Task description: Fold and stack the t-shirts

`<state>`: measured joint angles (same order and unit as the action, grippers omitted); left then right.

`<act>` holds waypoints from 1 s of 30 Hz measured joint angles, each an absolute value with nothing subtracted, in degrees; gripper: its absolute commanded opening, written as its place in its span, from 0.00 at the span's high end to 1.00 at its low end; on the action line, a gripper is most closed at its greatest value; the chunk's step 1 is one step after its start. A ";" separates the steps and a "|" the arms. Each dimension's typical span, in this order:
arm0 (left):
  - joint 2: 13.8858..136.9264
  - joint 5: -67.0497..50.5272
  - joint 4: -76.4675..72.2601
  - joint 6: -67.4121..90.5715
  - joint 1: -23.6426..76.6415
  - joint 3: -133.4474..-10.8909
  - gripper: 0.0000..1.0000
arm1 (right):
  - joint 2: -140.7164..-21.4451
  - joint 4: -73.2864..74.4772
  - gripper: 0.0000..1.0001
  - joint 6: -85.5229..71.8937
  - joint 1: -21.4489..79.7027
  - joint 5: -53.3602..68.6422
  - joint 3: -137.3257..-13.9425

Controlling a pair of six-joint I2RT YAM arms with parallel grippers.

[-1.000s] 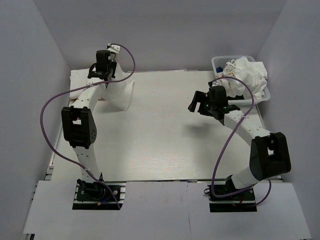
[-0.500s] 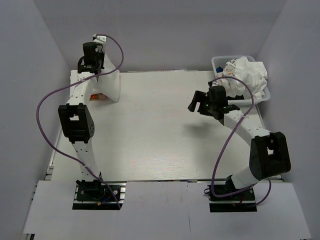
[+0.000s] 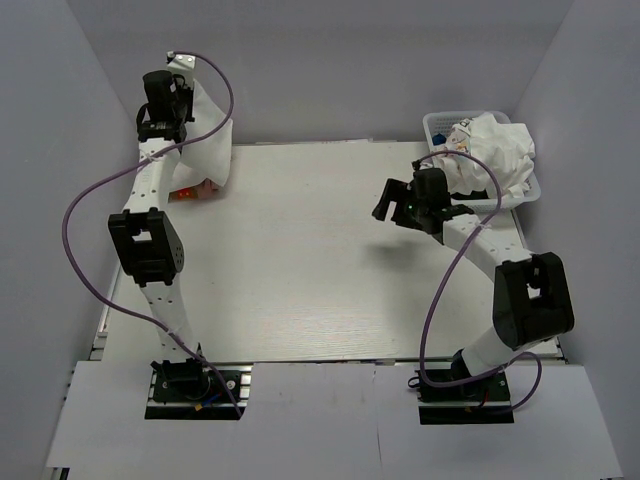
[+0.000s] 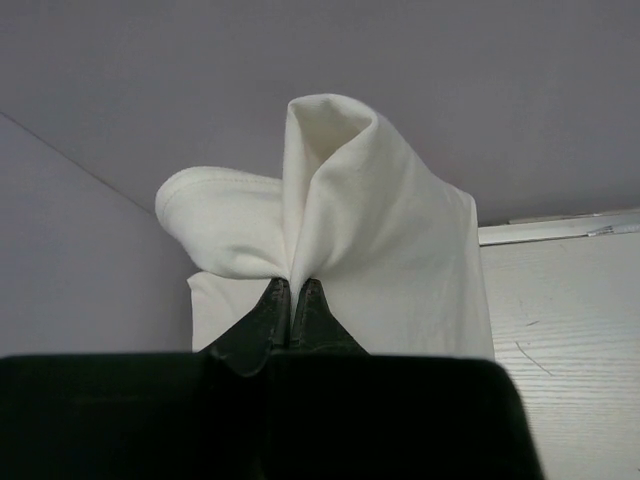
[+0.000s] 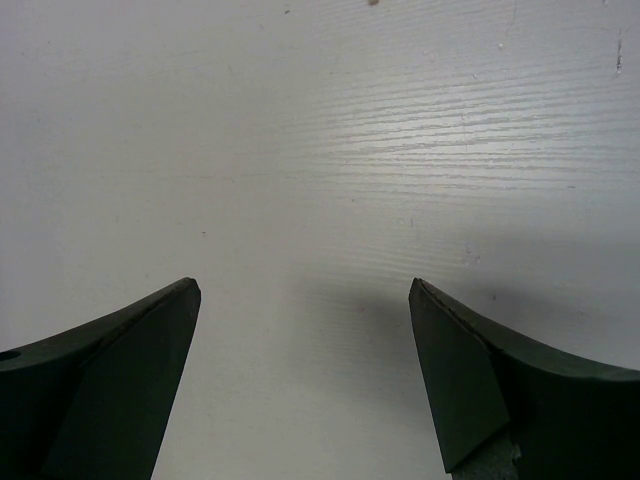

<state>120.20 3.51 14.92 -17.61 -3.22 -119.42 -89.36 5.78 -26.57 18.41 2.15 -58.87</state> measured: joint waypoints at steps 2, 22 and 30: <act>120.49 2.87 14.55 -17.78 -3.95 -119.44 1.00 | -90.00 5.82 0.09 -26.57 18.41 2.28 -59.27; 130.65 0.47 8.86 -21.71 -10.26 -120.38 1.00 | -95.13 6.04 0.09 -26.61 18.83 3.38 -63.66; 137.03 0.80 4.91 -22.74 -14.96 -119.70 1.00 | -98.91 6.35 0.09 -26.76 18.83 3.44 -66.26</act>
<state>137.03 0.80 4.91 -22.74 -14.96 -119.70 -98.91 6.35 -26.76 18.83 3.44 -66.26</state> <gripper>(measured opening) 0.028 0.907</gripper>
